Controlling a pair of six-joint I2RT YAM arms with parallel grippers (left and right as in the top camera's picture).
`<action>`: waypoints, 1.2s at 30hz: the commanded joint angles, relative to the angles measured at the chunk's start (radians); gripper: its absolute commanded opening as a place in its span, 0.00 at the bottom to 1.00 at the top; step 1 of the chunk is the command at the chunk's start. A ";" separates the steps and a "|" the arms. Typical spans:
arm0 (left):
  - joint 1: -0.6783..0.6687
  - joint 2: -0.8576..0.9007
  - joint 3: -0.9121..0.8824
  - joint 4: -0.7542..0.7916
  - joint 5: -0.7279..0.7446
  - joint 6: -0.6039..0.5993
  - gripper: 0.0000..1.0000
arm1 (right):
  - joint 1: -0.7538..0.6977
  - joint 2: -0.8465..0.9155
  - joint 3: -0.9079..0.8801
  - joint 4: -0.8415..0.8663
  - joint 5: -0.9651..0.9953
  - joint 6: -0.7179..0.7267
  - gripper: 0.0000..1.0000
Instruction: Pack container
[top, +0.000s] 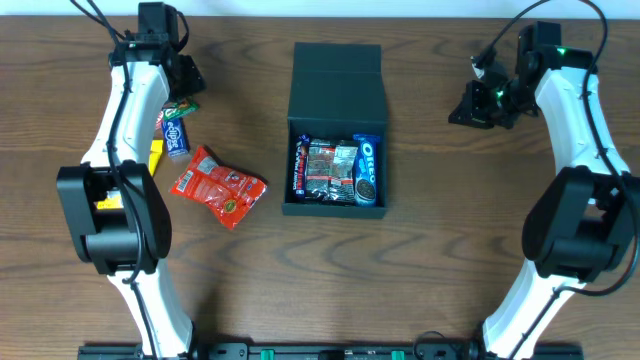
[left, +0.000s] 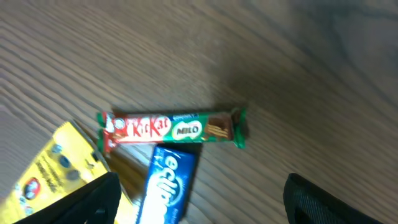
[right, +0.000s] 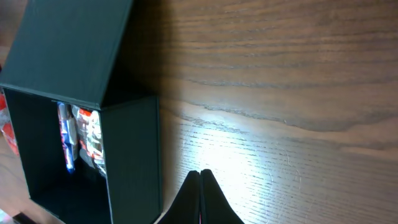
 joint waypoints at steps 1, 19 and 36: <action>0.007 0.003 0.011 0.021 -0.088 0.106 0.91 | 0.010 -0.004 0.019 -0.001 -0.008 0.010 0.02; 0.165 0.006 0.011 0.187 0.281 1.251 0.98 | 0.026 -0.004 0.019 -0.053 -0.008 0.010 0.01; 0.178 0.189 0.011 0.272 0.360 1.349 0.98 | 0.077 -0.004 0.019 -0.041 -0.008 0.041 0.02</action>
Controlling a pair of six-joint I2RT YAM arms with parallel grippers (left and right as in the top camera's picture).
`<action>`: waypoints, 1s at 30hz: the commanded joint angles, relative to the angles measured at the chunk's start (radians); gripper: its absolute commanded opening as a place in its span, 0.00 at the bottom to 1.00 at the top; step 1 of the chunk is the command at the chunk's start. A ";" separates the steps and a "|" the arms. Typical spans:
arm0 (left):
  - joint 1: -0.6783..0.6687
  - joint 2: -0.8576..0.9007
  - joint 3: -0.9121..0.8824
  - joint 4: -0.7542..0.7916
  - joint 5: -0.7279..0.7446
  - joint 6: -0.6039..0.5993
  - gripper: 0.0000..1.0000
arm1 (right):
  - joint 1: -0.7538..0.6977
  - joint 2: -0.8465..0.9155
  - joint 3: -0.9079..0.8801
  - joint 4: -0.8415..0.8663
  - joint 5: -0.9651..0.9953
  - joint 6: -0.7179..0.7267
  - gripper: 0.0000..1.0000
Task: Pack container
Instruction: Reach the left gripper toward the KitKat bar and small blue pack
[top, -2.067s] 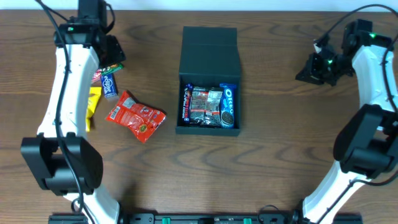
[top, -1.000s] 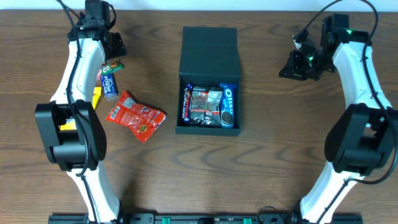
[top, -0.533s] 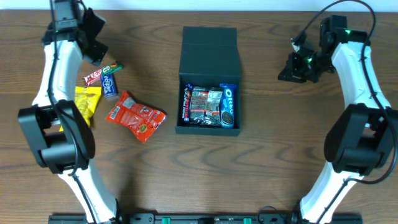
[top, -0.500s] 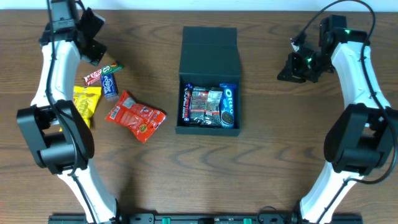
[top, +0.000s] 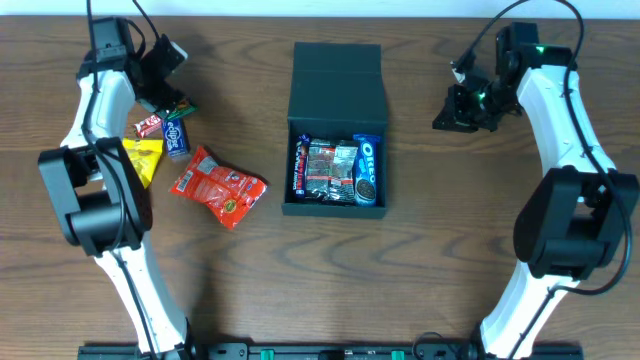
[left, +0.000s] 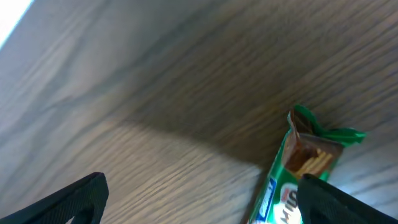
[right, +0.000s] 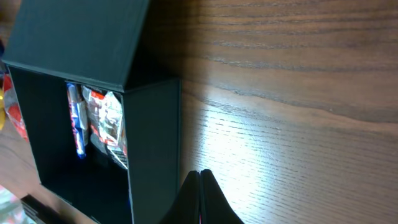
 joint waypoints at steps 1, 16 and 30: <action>-0.002 0.024 0.011 0.006 0.019 0.017 0.98 | 0.009 -0.004 0.019 0.003 -0.007 0.022 0.01; -0.016 0.031 0.011 -0.101 0.044 0.015 0.98 | 0.009 -0.004 0.019 0.026 -0.007 0.040 0.02; -0.017 0.048 0.011 -0.106 0.064 0.029 0.95 | 0.009 -0.004 0.019 0.028 -0.007 0.040 0.01</action>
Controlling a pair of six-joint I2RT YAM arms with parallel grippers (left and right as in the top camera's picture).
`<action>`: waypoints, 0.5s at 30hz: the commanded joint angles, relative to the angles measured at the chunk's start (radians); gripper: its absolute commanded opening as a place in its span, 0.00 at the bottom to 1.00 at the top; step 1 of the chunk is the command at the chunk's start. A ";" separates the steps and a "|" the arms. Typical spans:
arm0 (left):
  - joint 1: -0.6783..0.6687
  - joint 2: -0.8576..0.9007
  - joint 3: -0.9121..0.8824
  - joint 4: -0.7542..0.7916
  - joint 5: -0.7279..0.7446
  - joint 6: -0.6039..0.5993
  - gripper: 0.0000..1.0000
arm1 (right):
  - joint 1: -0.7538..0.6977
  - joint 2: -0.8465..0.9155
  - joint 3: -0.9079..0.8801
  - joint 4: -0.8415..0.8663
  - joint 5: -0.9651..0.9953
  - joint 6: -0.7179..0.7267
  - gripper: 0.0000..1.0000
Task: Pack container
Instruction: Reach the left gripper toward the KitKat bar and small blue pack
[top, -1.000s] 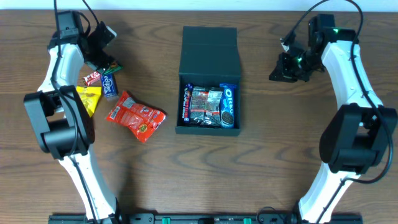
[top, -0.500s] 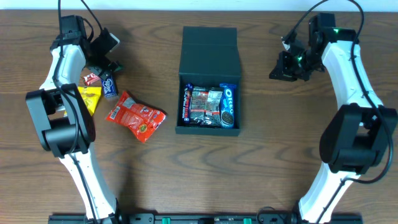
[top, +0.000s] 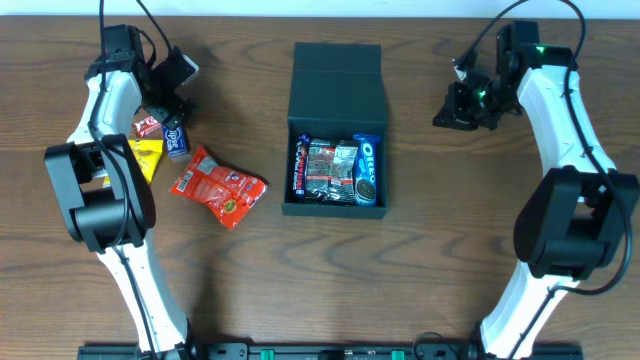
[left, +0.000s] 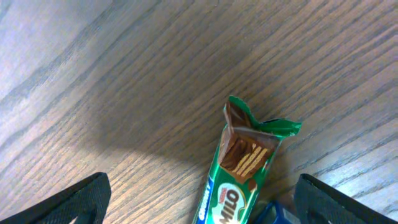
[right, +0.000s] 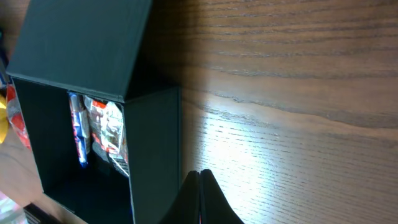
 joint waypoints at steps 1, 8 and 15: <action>0.000 0.032 0.011 -0.004 0.020 0.010 0.95 | 0.009 -0.004 0.019 0.002 -0.007 0.011 0.01; 0.000 0.041 0.011 -0.014 0.027 0.010 0.93 | 0.009 -0.004 0.019 0.002 -0.007 0.011 0.01; 0.000 0.044 0.011 -0.032 0.059 0.010 0.82 | 0.009 -0.004 0.019 0.002 -0.007 0.011 0.02</action>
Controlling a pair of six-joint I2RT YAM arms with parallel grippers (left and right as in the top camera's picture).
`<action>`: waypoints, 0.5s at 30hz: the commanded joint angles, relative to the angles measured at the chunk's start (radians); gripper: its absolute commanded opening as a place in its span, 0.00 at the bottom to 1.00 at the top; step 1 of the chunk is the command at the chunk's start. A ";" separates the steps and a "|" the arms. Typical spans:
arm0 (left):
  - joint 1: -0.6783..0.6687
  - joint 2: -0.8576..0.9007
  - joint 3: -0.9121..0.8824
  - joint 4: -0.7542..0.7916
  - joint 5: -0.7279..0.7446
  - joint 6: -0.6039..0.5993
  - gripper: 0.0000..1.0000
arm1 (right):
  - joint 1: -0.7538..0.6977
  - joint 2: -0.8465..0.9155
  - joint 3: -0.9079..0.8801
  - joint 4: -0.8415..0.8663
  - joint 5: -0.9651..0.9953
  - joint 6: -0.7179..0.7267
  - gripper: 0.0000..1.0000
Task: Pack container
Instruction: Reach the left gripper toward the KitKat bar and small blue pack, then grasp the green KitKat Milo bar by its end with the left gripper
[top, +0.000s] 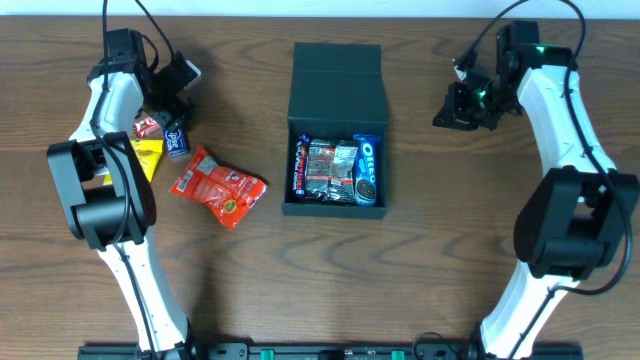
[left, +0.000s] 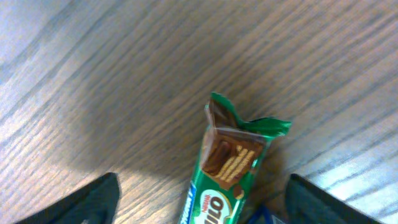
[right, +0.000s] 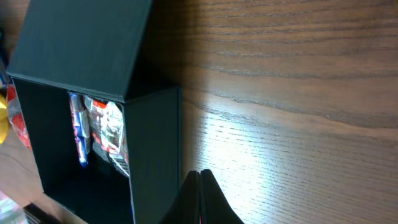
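Note:
The dark green box stands open at mid-table with its lid folded back, holding an Oreo pack and other wrapped snacks. A KitKat Milo bar lies on the wood at the far left. My left gripper is open just above it, one finger on each side of the bar's green end. In the overhead view the left gripper hides most of the bar. My right gripper is shut on nothing, to the right of the box.
Beside the bar lie a blue gum pack, a yellow packet and a red snack bag, all left of the box. The right gripper hovers over bare wood at the far right.
In the left wrist view the bar's green end sits slightly higher and larger, and the two fingers show a little closer together. The right arm has not moved.
My left gripper first hung open above the whole KitKat bar, gum pack and yellow packet. It then stood further back-left, at the bar's green end. Then it was centred over that end, where it stays. The right gripper stayed shut by the box.

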 joint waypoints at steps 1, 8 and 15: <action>0.000 0.025 0.011 -0.018 0.047 0.007 0.81 | 0.009 -0.004 0.019 0.002 -0.007 0.011 0.02; 0.000 0.036 0.011 -0.037 0.049 0.008 0.75 | 0.009 -0.004 0.019 0.002 -0.007 0.011 0.01; 0.000 0.036 0.011 -0.041 0.049 0.008 0.66 | 0.009 -0.004 0.019 0.001 -0.007 0.011 0.02</action>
